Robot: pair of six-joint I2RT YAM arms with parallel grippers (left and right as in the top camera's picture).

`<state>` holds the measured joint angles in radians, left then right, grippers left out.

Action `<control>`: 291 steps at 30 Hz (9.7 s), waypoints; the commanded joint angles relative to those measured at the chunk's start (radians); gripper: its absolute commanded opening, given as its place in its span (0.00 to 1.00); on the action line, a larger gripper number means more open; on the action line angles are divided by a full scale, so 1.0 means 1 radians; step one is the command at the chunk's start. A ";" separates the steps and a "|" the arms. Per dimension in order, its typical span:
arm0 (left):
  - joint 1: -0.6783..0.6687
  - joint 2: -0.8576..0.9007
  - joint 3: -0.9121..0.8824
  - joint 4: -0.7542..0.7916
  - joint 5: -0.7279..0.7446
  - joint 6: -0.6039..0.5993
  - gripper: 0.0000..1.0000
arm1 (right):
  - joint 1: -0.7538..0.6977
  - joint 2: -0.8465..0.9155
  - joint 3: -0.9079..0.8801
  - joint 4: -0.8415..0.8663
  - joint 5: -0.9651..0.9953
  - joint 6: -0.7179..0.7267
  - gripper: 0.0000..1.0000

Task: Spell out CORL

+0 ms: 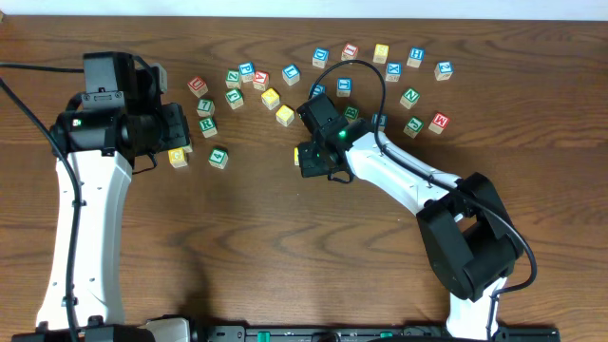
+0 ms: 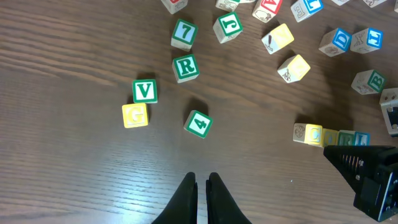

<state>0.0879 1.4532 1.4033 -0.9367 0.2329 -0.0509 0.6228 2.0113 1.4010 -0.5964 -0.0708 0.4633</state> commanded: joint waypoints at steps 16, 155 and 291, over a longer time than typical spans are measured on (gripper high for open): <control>0.003 0.011 0.008 -0.002 -0.006 0.009 0.08 | -0.007 -0.036 0.005 -0.128 0.021 -0.025 0.01; 0.003 0.011 0.007 -0.012 -0.006 0.009 0.08 | -0.081 0.000 -0.023 -0.144 0.124 0.022 0.01; -0.029 0.064 -0.006 -0.001 0.058 0.009 0.08 | -0.145 0.001 0.017 -0.080 0.068 0.018 0.03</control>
<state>0.0616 1.5158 1.4029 -0.9371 0.2859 -0.0505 0.4789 2.0098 1.4174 -0.6823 -0.0132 0.4892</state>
